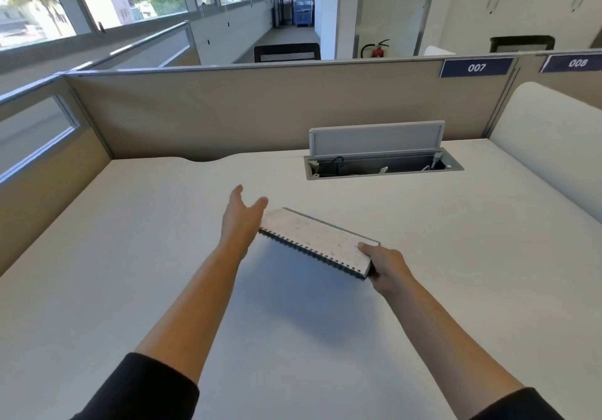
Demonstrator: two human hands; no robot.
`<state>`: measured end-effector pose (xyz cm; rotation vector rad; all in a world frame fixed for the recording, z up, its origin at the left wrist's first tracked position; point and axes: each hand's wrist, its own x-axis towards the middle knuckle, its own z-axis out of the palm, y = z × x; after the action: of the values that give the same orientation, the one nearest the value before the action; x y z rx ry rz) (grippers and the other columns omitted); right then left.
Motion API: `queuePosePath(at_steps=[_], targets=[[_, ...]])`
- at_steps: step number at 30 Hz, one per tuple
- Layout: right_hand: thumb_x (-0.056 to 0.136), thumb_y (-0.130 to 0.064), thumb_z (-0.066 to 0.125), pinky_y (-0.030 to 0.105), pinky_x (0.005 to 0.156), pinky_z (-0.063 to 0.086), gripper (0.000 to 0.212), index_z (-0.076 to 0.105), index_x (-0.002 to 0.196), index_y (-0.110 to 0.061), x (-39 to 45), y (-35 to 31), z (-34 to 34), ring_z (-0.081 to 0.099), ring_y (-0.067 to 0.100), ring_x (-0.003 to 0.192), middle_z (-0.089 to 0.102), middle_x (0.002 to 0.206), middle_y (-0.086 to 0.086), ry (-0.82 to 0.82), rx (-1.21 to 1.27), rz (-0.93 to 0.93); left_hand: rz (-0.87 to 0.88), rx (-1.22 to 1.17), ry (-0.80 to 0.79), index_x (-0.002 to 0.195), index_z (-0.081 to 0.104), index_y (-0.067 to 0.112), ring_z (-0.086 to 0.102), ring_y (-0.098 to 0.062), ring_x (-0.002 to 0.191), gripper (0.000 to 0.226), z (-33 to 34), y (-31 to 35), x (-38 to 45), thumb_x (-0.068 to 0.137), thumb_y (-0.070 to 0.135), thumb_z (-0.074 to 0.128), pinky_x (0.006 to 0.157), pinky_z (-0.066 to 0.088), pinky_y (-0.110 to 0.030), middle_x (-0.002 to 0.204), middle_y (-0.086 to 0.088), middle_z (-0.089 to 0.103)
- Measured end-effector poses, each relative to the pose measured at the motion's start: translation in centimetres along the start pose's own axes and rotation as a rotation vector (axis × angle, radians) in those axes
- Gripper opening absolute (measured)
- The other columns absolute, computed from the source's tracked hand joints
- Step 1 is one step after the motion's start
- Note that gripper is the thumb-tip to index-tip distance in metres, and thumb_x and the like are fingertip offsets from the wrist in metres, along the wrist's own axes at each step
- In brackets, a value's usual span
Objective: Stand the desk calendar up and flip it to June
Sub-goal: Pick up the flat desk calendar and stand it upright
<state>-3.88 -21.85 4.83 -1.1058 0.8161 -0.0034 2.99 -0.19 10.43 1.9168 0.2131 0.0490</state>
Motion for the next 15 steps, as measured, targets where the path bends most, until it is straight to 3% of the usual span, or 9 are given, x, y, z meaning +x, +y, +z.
queuePosePath(at_steps=[2, 3, 5, 6, 8, 10, 11, 13, 15], targets=[[0.084, 0.001, 0.059, 0.022, 0.035, 0.049, 0.006, 0.053, 0.082, 0.001, -0.6, 0.2, 1.6, 0.057, 0.021, 0.053, 0.056, 0.081, 0.013, -0.022, 0.113, 0.077, 0.071, -0.003, 0.041, 0.144, 0.015, 0.020, 0.024, -0.024, 0.139, 0.071, -0.2, 0.5, -0.6, 0.085, 0.032, 0.053, 0.108, 0.026, -0.039, 0.156, -0.002, 0.017], [0.086, 0.002, 0.056, 0.022, 0.031, 0.048, 0.013, 0.050, 0.075, -0.001, -0.8, 0.4, 2.6, 0.059, 0.023, 0.045, 0.053, 0.077, 0.013, -0.032, 0.179, 0.118, 0.078, -0.013, 0.034, 0.145, 0.010, 0.021, 0.019, -0.023, 0.141, 0.075, -0.2, 0.4, -1.0, 0.085, 0.034, 0.053, 0.109, 0.023, -0.039, 0.157, -0.001, 0.011], [0.090, 0.002, 0.049, 0.026, 0.030, 0.049, 0.014, 0.048, 0.076, -0.001, -1.4, 0.9, 4.5, 0.059, 0.021, 0.031, 0.051, 0.075, 0.014, -0.066, 0.329, 0.196, 0.035, -0.029, -0.034, 0.146, 0.002, 0.022, 0.015, -0.021, 0.143, 0.080, 0.3, 0.0, -2.3, 0.085, 0.039, 0.053, 0.110, 0.021, -0.037, 0.158, 0.000, 0.005], [0.091, 0.002, 0.046, 0.028, 0.038, 0.054, 0.009, 0.051, 0.084, 0.001, -1.9, 1.2, 5.5, 0.061, 0.022, 0.034, 0.054, 0.079, 0.016, -0.107, 0.397, 0.228, -0.002, -0.024, -0.086, 0.146, 0.001, 0.022, 0.018, -0.023, 0.142, 0.082, 0.5, -0.2, -3.0, 0.085, 0.043, 0.052, 0.110, 0.022, -0.038, 0.158, 0.000, 0.008], [0.094, 0.000, 0.041, 0.032, 0.066, 0.057, 0.020, 0.052, 0.110, 0.003, -3.0, 2.3, 7.6, 0.068, 0.029, 0.068, 0.059, 0.100, 0.021, -0.177, 0.510, 0.267, -0.067, -0.035, -0.198, 0.145, 0.013, 0.021, 0.035, -0.027, 0.134, 0.075, 0.9, -0.6, -4.1, 0.085, 0.048, 0.049, 0.109, 0.032, -0.044, 0.150, -0.006, 0.030], [0.096, -0.001, 0.036, 0.036, 0.084, 0.049, 0.033, 0.043, 0.127, 0.006, -4.2, 3.4, 9.4, 0.059, 0.033, 0.107, 0.055, 0.123, 0.024, -0.183, 0.569, 0.301, -0.052, -0.039, -0.248, 0.128, 0.042, 0.019, 0.055, -0.023, 0.108, 0.051, 0.8, -0.7, -5.1, 0.085, 0.045, 0.048, 0.096, 0.046, -0.049, 0.117, -0.003, 0.058], [0.096, -0.001, 0.034, 0.037, 0.087, 0.046, 0.035, 0.039, 0.131, 0.006, -5.1, 3.9, 10.3, 0.054, 0.033, 0.118, 0.051, 0.129, 0.023, -0.186, 0.588, 0.309, -0.011, 0.009, -0.223, 0.113, 0.048, 0.020, 0.059, -0.021, 0.097, 0.035, 0.4, -0.8, -5.2, 0.084, 0.040, 0.050, 0.089, 0.050, -0.046, 0.103, 0.002, 0.062], [0.097, -0.002, 0.032, 0.039, 0.093, 0.044, 0.038, 0.034, 0.134, 0.005, -6.2, 5.1, 11.7, 0.049, 0.033, 0.124, 0.047, 0.136, 0.023, -0.197, 0.642, 0.317, 0.067, 0.190, -0.146, 0.101, 0.048, 0.019, 0.059, -0.021, 0.088, 0.021, -0.6, -1.0, -4.7, 0.082, 0.026, 0.049, 0.077, 0.052, -0.040, 0.093, 0.003, 0.060], [0.097, -0.003, 0.033, 0.034, 0.084, 0.054, 0.037, 0.036, 0.134, 0.002, -7.0, 6.1, 13.0, 0.053, 0.032, 0.120, 0.049, 0.135, 0.023, -0.259, 0.654, 0.353, 0.116, 0.340, -0.088, 0.095, 0.047, 0.015, 0.056, -0.023, 0.083, 0.013, -2.3, -1.2, -3.6, 0.082, 0.017, 0.044, 0.062, 0.048, -0.033, 0.087, 0.000, 0.057]])
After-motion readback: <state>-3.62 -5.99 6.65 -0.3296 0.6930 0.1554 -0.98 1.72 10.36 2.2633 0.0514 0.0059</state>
